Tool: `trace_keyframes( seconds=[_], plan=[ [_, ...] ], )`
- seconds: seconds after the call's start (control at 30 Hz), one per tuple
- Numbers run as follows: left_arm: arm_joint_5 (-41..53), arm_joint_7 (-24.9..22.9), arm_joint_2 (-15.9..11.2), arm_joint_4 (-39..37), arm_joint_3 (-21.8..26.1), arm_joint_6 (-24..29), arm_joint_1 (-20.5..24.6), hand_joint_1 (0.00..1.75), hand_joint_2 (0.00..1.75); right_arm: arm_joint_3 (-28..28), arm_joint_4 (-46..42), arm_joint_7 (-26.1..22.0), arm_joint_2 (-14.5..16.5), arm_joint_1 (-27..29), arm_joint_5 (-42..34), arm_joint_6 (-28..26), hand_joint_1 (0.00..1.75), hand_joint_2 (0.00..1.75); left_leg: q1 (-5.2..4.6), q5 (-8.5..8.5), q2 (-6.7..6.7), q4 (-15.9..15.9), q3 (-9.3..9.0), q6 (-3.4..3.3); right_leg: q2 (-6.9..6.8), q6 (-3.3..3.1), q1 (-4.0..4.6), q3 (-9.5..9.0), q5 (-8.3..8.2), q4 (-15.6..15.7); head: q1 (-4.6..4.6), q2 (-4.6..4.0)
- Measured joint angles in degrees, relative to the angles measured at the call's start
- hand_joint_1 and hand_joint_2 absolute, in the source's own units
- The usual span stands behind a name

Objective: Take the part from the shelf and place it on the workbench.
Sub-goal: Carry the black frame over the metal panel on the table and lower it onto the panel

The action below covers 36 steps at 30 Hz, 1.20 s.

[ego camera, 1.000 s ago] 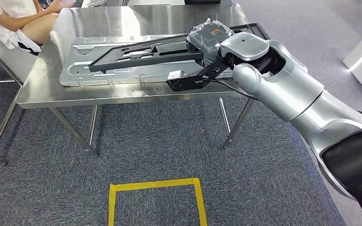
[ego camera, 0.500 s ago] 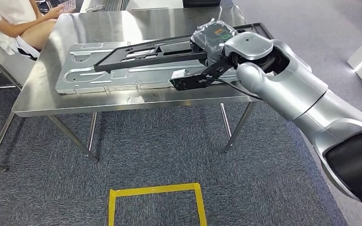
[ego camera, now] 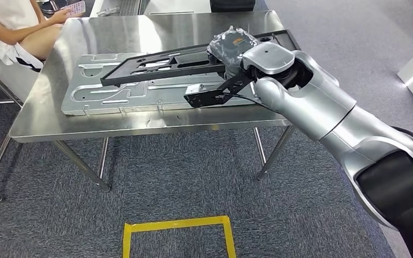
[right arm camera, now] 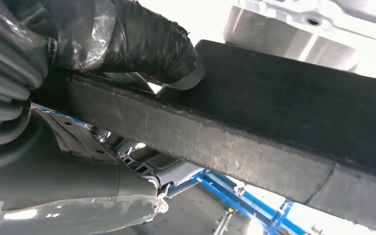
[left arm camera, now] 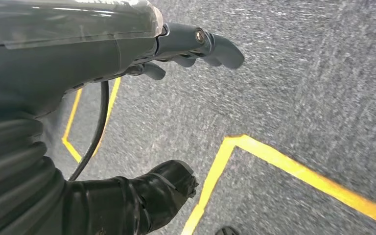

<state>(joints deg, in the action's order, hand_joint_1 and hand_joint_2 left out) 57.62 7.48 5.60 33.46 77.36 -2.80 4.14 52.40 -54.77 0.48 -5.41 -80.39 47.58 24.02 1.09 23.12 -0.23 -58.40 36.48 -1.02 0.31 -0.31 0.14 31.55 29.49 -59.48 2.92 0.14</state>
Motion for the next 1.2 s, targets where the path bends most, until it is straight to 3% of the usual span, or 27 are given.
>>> trace_keyframes(
  seconds=[0.07,0.13,0.17,0.2,0.23,0.3,0.37,0.47,0.53,0.63,0.67,0.7,0.77,0.83,0.87,1.0,1.07,1.13,1.17,1.2],
  plan=[
    [0.06,0.16,-0.52,-0.90,-0.01,0.23,0.09,0.00,1.75,-0.01,0.54,0.13,0.37,0.09,0.16,-0.35,1.75,1.75,0.14,0.40,0.00,0.33,-0.72,-0.60,-0.04,0.45,-0.22,2.96,2.32,-5.72,-0.02,0.00],
    [0.07,0.24,-0.87,-1.61,-0.01,0.29,0.22,0.00,1.75,0.01,1.06,0.19,0.58,0.50,0.17,-0.55,1.75,1.75,0.12,1.01,-0.08,0.33,-1.33,-0.91,-0.05,0.70,-0.39,7.58,4.23,-13.10,-0.03,-0.01],
    [0.07,0.25,-1.00,-1.90,-0.01,0.31,0.26,0.00,1.75,0.02,1.30,0.19,0.64,0.79,0.17,-0.56,1.75,1.75,0.10,1.39,-0.19,0.29,-1.77,-0.92,-0.05,0.73,-0.46,9.32,3.91,-15.06,-0.03,-0.01],
    [0.07,0.25,-1.11,-2.14,-0.01,0.32,0.28,0.00,1.75,0.03,1.49,0.20,0.68,1.03,0.18,-0.56,1.75,1.75,0.08,1.82,-0.32,0.25,-2.30,-0.87,-0.06,0.65,-0.47,10.02,2.42,-14.79,-0.03,-0.01],
    [0.07,0.25,-1.19,-2.36,-0.01,0.33,0.26,0.00,1.75,0.03,1.66,0.21,0.71,1.19,0.18,-0.56,1.75,1.75,0.03,2.29,-0.45,0.21,-2.96,-0.79,-0.06,0.41,-0.42,9.80,-0.09,-12.54,-0.04,-0.01],
    [0.07,0.25,-1.24,-2.75,-0.01,0.34,0.22,0.00,1.75,0.02,1.86,0.22,0.73,1.22,0.18,-0.60,1.75,1.75,-0.15,3.20,-0.55,0.23,-4.18,-0.55,-0.08,-0.54,-0.05,7.30,-5.28,-4.90,-0.01,-0.01],
    [0.07,0.25,-1.34,-3.13,-0.01,0.35,0.27,0.00,1.75,0.01,2.01,0.24,0.89,1.09,0.17,-0.65,1.75,1.75,-0.13,3.71,-0.57,0.35,-4.62,-0.07,-0.17,-1.44,0.46,5.31,-6.79,-0.24,0.01,-0.01],
    [0.08,0.50,-1.51,-3.54,-0.01,0.46,0.57,0.00,1.75,0.00,2.10,0.25,1.24,1.02,0.32,-0.69,1.75,1.75,-0.03,4.12,-0.36,0.64,-4.84,0.85,-0.17,-1.87,0.51,4.25,-6.04,1.38,-0.01,-0.01],
    [0.10,0.93,-1.78,-3.91,-0.02,0.72,0.66,0.00,1.75,-0.13,2.02,0.37,1.31,0.95,0.78,-0.65,1.75,1.75,-0.03,5.38,-0.16,-1.67,-4.03,1.29,-0.21,-2.12,0.04,3.05,-5.88,2.45,0.03,-0.01],
    [0.11,1.38,-2.25,-4.38,-0.03,1.08,0.53,0.00,1.75,-0.27,1.96,0.67,1.27,0.94,1.25,-0.51,1.75,1.75,0.17,8.78,-0.07,-12.37,2.32,1.87,-0.25,-2.42,-0.18,1.83,-5.07,2.77,0.11,-0.01],
    [0.11,1.42,-2.33,-4.51,-0.03,1.12,0.45,0.00,1.75,-0.27,1.96,0.71,1.27,1.11,1.25,-0.48,1.75,1.75,0.21,8.78,-0.05,-14.89,4.35,2.05,-0.20,-2.39,-0.20,1.47,-4.66,2.68,0.11,-0.01],
    [0.11,1.42,-2.35,-4.65,-0.03,1.16,0.36,0.00,1.75,-0.27,1.95,0.67,1.26,1.29,1.25,-0.43,1.75,1.75,0.26,7.62,-0.04,-15.33,5.41,2.19,-0.13,-2.32,-0.24,1.05,-4.20,2.53,0.10,-0.01],
    [0.09,1.42,-2.35,-4.90,-0.02,1.23,0.25,0.00,1.75,-0.28,1.84,0.55,1.22,1.51,1.32,-0.32,1.75,1.75,0.39,2.48,0.03,-9.85,4.27,2.33,-0.01,-1.95,-0.38,0.07,-3.06,2.05,0.10,-0.01],
    [0.07,1.40,-2.31,-5.06,-0.01,1.29,0.20,0.00,1.75,-0.36,1.65,0.36,0.89,1.45,1.44,-0.06,1.75,1.75,0.34,-0.66,0.04,-3.16,1.64,2.18,0.05,-1.28,-0.25,-0.47,-1.85,1.38,0.10,-0.01],
    [0.06,1.40,-2.24,-5.11,-0.01,1.29,0.22,0.00,1.75,-0.44,1.45,0.23,0.56,1.43,1.48,0.14,1.75,1.75,0.28,-0.92,0.00,-1.31,0.85,1.90,0.04,-0.92,-0.13,-0.54,-1.44,1.15,0.08,-0.01],
    [-0.31,1.22,-1.37,-4.63,-0.03,0.97,0.11,0.00,1.75,-1.07,0.02,-0.51,-1.25,1.39,1.47,0.91,1.75,1.75,0.18,0.37,-0.17,-0.55,0.13,0.27,-0.04,0.28,-0.11,-0.35,-0.30,0.53,0.08,0.00],
    [-0.60,1.02,-0.78,-3.89,-0.03,0.57,-0.06,0.00,1.75,-1.56,-0.54,-0.71,-2.15,1.31,1.43,1.10,1.75,1.75,0.26,0.81,-0.13,-0.35,-0.48,-0.44,-0.07,0.81,-0.30,1.94,1.66,-4.08,0.05,0.00],
    [-0.76,0.88,-0.36,-3.33,-0.02,0.24,-0.12,0.00,1.75,-1.81,-0.67,-0.98,-2.73,1.40,1.33,1.21,1.75,1.75,0.16,1.43,-0.11,-0.35,-1.10,-0.89,-0.08,1.08,-0.36,6.66,3.94,-11.90,0.05,-0.01],
    [-0.82,0.85,-0.20,-3.15,-0.01,0.14,-0.11,0.00,1.75,-1.83,-0.68,-1.09,-2.91,1.53,1.28,1.26,1.75,1.75,0.09,1.78,-0.16,-0.35,-1.49,-0.98,-0.08,1.08,-0.36,8.81,4.13,-14.72,0.06,-0.01],
    [-0.86,0.82,-0.08,-2.99,-0.01,0.04,-0.11,0.00,1.75,-1.83,-0.68,-1.18,-3.04,1.66,1.25,1.31,1.75,1.75,0.00,2.18,-0.23,-0.36,-1.99,-1.03,-0.08,0.96,-0.34,10.18,3.24,-15.71,0.05,-0.01]
  ],
)
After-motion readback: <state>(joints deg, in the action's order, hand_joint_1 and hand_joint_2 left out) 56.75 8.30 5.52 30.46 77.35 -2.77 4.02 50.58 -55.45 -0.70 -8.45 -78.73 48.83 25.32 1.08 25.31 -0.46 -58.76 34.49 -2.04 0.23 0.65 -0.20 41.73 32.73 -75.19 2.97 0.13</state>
